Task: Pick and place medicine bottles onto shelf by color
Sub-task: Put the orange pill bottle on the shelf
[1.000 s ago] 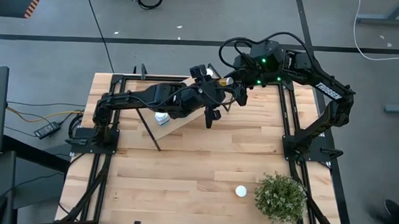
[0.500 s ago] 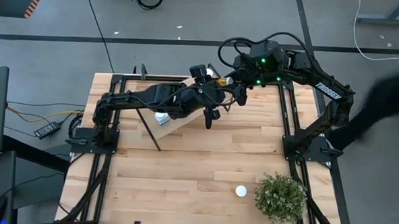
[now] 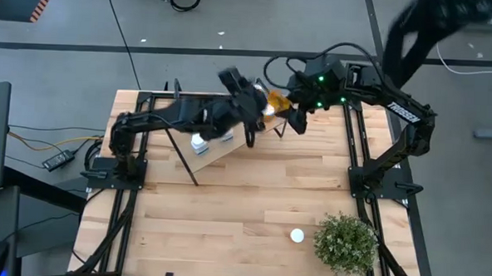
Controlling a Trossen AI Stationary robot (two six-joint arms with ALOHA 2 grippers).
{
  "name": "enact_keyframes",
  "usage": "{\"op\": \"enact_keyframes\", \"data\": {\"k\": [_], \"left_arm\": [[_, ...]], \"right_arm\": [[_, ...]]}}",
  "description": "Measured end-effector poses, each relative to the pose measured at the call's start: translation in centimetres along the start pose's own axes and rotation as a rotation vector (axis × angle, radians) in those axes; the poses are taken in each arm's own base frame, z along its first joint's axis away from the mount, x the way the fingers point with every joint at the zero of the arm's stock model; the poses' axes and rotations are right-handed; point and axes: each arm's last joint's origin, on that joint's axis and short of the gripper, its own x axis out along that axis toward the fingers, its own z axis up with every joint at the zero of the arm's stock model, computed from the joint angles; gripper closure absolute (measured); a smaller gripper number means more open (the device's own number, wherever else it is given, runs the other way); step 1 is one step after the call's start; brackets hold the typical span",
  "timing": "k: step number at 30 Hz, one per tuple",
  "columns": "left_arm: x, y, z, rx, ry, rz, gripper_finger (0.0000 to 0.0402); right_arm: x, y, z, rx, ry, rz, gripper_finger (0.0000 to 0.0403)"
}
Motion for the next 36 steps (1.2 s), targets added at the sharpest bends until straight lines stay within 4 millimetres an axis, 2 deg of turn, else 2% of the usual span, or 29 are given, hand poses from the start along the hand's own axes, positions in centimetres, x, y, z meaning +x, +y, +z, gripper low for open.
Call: {"op": "enact_keyframes", "data": {"k": [4, 11, 18, 23, 26, 29, 33, 36], "left_arm": [[0.1, 0.6, -0.3, -0.027, 0.038, 0.088, 0.0158], [0.0, 0.0, -0.3, 0.008, 0.038, 0.053, 0.0157], [-0.2, 0.0, -1.6, 0.131, 0.128, 0.081, 0.0163], [-1.3, 1.7, -2.1, -0.004, 0.13, 0.073, 0.0176], [-1.6, 1.8, -2.1, -0.118, 0.114, 0.005, 0.0183], [-1.6, 1.4, -2.1, -0.19, 0.11, -0.068, 0.0188], [-1.6, 1.2, -2.0, -0.229, 0.11, -0.106, 0.0195], [-1.6, 1.2, -2.0, -0.26, 0.109, -0.107, 0.02]], "right_arm": [[0.1, 0.1, 0.0, -0.018, 0.006, -0.001, 0.0182], [0.0, 0.0, 0.1, -0.034, -0.013, -0.015, 0.0184], [0.0, 0.0, 0.2, -0.033, -0.02, -0.02, 0.0175], [-0.1, 0.0, 0.2, -0.022, -0.026, -0.019, 0.0178], [-0.1, 0.0, 0.1, 0.013, -0.015, -0.016, 0.0176], [-0.1, -0.1, -0.8, 0.073, 0.086, -0.003, 0.0175], [-0.1, -0.4, -3.3, 0.142, 0.349, -0.045, 0.0175], [1.3, -0.5, -4.8, 0.183, 0.469, -0.024, 0.0175]]}}
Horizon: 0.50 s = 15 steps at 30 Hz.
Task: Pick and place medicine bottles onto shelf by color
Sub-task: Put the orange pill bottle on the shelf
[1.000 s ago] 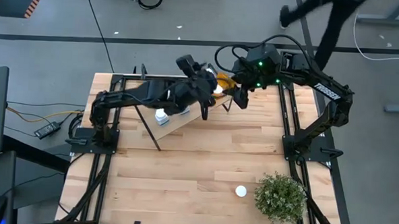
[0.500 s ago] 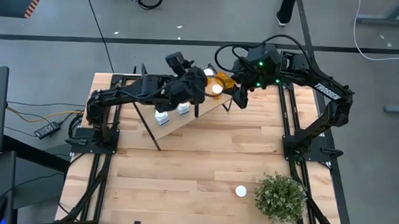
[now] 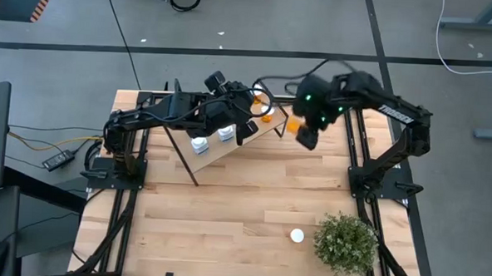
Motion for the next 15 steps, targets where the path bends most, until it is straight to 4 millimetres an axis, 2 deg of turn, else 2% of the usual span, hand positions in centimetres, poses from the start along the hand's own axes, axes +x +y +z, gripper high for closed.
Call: {"op": "enact_keyframes", "data": {"k": [4, 8, 11, 15], "left_arm": [[0.0, 0.0, 0.1, -0.016, -0.006, -0.002, 0.0205], [-0.2, -0.2, 0.1, -0.02, -0.009, -0.008, 0.0208], [-0.5, -0.4, 0.1, -0.021, -0.012, -0.015, 0.0208], [-0.8, -0.7, 0.0, -0.015, -0.017, -0.024, 0.0211]], "right_arm": [[3.6, 0.1, -1.7, 0.017, 0.195, 0.073, 0.0174], [9.4, 0.0, -4.0, 0.011, 0.449, 0.089, 0.0174], [13.0, -0.6, -6.5, 0.037, 0.628, 0.125, 0.0174], [16.2, -1.8, -9.5, 0.07, 0.787, 0.118, 0.0174]]}}
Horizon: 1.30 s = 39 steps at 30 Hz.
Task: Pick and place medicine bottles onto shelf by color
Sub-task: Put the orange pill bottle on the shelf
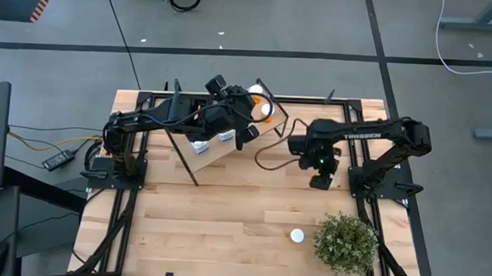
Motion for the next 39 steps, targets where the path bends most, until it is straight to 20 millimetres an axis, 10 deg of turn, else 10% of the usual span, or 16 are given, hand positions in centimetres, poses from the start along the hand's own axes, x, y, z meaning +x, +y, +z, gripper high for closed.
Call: {"op": "enact_keyframes", "data": {"k": [17, 39], "left_arm": [[-0.4, -0.4, 0.0, 0.013, -0.006, -0.014, 0.022], [-0.4, -0.5, -0.1, 0.013, -0.004, -0.014, 0.0229]], "right_arm": [[7.9, -4.0, -0.2, 0.068, 0.116, -0.025, 0.0174], [5.5, -2.4, 1.5, 0.008, -0.051, 0.013, 0.007]]}}
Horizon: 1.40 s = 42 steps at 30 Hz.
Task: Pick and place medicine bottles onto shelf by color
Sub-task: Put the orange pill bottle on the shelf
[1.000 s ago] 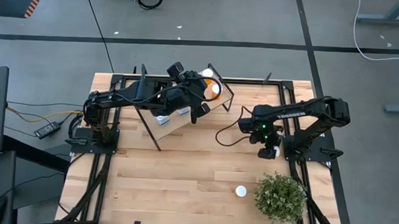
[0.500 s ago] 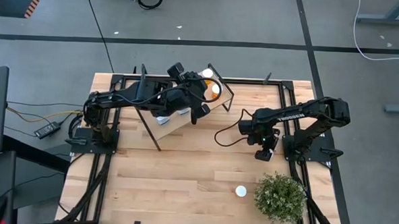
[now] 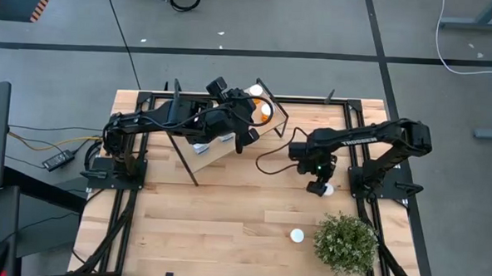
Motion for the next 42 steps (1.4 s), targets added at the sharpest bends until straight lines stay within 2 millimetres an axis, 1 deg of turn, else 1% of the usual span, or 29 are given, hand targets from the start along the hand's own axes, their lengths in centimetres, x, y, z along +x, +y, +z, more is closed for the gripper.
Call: {"op": "enact_keyframes", "data": {"k": [6, 11, 15, 17, 19, 23, 25, 27, 30, 35, 38, 42], "left_arm": [[-0.1, 0.0, 0.0, -0.001, -0.001, -0.001, 0.0224], [-0.1, -0.1, -0.1, -0.014, 0.007, -0.003, 0.0228], [-0.3, -0.3, -0.1, -0.009, 0.004, -0.01, 0.0229], [-0.4, -0.3, -0.1, -0.01, 0.004, -0.01, 0.0228], [-0.4, -0.3, -0.1, -0.01, 0.003, -0.01, 0.0229], [-0.3, -0.2, -0.1, -0.011, 0.005, -0.008, 0.0229], [-0.3, -0.2, -0.1, -0.012, 0.004, -0.008, 0.0227], [-0.3, -0.2, -0.1, -0.014, 0.002, -0.008, 0.0226], [-0.3, -0.2, -0.1, -0.018, -0.001, -0.008, 0.0227], [-0.3, -0.3, -0.1, -0.022, -0.002, -0.01, 0.0229], [-0.3, -0.4, -0.1, -0.024, 0.0, -0.026, 0.0227], [-0.3, -0.4, -0.1, -0.024, 0.001, -0.032, 0.023]], "right_arm": [[-4.0, 2.2, 0.1, -0.038, -0.058, -0.014, 0.007], [-7.1, 4.1, -0.4, -0.088, -0.128, -0.066, 0.007], [-9.3, 5.4, -2.0, -0.137, -0.236, -0.159, 0.0071], [-9.9, 5.8, -3.3, -0.144, -0.294, -0.191, 0.0077], [-10.0, 5.8, -4.7, -0.136, -0.34, -0.208, 0.0091], [-9.0, 5.4, -7.3, -0.138, -0.424, -0.267, 0.0122], [-7.8, 4.8, -8.2, -0.149, -0.439, -0.279, 0.0129], [-6.4, 4.2, -8.7, -0.142, -0.44, -0.278, 0.0127], [-4.2, 3.3, -9.1, -0.139, -0.42, -0.275, 0.011], [-1.4, 2.7, -8.8, -0.152, -0.399, -0.276, 0.0067], [-0.3, 2.5, -8.6, -0.135, -0.393, -0.276, 0.004], [0.4, 2.5, -8.4, -0.149, -0.411, -0.279, 0.001]]}}
